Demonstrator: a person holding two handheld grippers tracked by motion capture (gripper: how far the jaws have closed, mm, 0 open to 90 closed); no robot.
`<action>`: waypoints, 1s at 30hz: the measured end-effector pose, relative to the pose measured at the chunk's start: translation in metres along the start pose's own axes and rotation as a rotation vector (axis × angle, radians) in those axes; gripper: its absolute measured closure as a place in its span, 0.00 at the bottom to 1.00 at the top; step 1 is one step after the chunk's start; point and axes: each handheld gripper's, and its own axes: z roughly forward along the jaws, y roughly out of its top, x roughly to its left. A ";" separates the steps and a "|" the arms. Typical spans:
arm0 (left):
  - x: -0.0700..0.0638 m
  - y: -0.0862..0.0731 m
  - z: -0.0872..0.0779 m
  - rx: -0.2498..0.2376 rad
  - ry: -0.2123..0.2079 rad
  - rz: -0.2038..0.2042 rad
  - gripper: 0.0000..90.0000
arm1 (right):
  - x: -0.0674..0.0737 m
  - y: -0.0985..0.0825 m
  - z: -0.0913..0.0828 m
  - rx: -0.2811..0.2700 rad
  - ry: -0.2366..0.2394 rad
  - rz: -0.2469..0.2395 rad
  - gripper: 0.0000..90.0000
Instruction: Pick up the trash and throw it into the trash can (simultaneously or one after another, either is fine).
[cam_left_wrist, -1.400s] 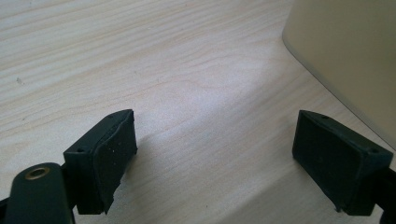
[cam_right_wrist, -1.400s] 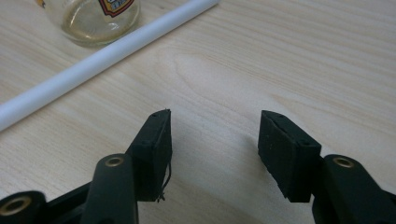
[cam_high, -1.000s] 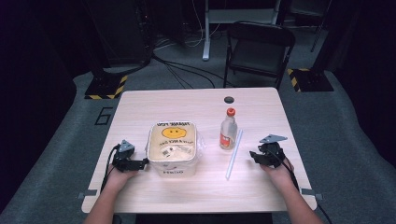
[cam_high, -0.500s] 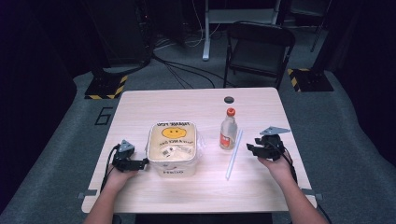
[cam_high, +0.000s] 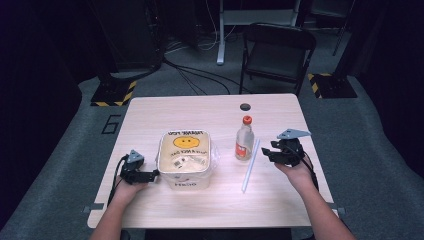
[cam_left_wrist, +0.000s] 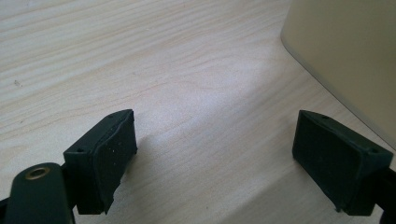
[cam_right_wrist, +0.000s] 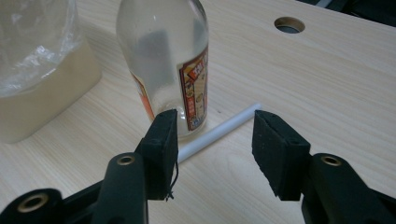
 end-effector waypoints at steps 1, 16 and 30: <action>0.000 0.000 0.000 0.000 0.000 0.000 0.15 | 0.001 0.002 0.000 0.000 0.003 -0.004 0.56; 0.000 0.000 0.000 0.001 -0.004 0.000 0.15 | 0.011 0.032 -0.007 -0.048 0.014 -0.036 0.52; 0.000 0.000 0.000 0.001 -0.007 0.003 0.15 | 0.017 0.052 -0.015 -0.090 0.031 -0.037 0.50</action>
